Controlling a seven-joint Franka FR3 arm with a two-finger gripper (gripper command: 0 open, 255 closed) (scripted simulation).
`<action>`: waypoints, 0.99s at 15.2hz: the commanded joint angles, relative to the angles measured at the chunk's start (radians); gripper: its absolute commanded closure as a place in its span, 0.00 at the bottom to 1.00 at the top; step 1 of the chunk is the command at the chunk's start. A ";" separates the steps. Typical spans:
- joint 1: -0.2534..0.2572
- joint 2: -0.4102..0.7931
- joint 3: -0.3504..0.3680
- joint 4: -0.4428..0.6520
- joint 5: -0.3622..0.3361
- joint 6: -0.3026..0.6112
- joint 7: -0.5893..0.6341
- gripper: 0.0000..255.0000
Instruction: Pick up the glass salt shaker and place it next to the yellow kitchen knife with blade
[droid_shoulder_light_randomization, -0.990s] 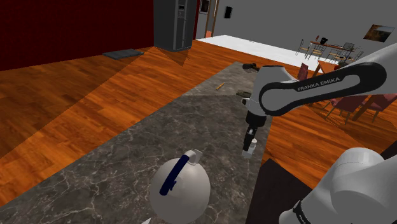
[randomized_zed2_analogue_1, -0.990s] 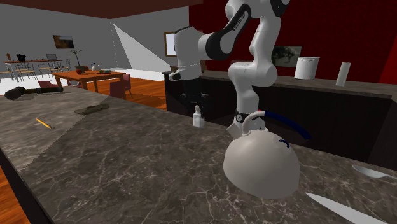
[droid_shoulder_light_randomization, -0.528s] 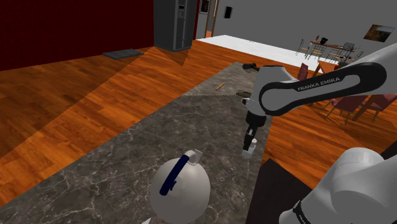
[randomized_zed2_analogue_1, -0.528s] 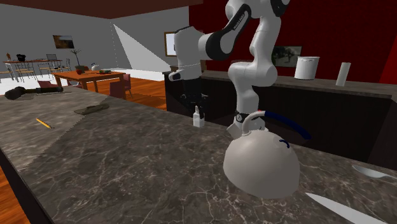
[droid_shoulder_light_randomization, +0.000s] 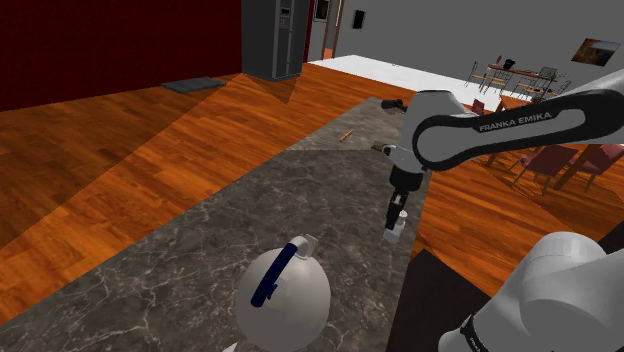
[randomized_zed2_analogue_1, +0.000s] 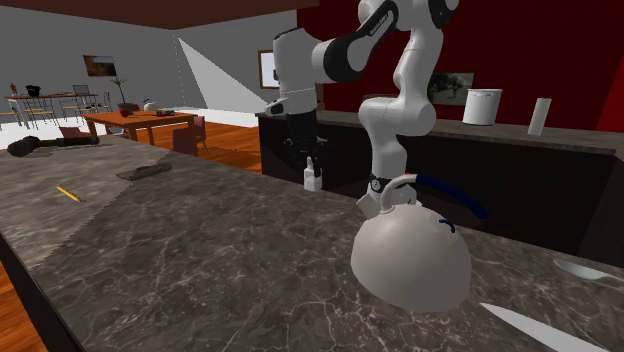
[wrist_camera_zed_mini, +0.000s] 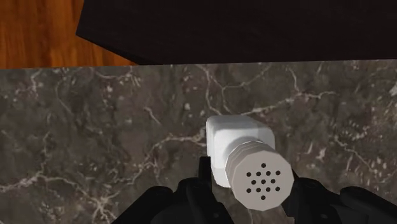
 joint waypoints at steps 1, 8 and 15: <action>-0.001 -0.015 0.002 0.016 0.000 -0.032 0.002 1.00; -0.002 -0.063 0.010 0.081 0.000 -0.145 0.010 1.00; -0.001 -0.095 0.017 0.156 0.003 -0.251 0.016 1.00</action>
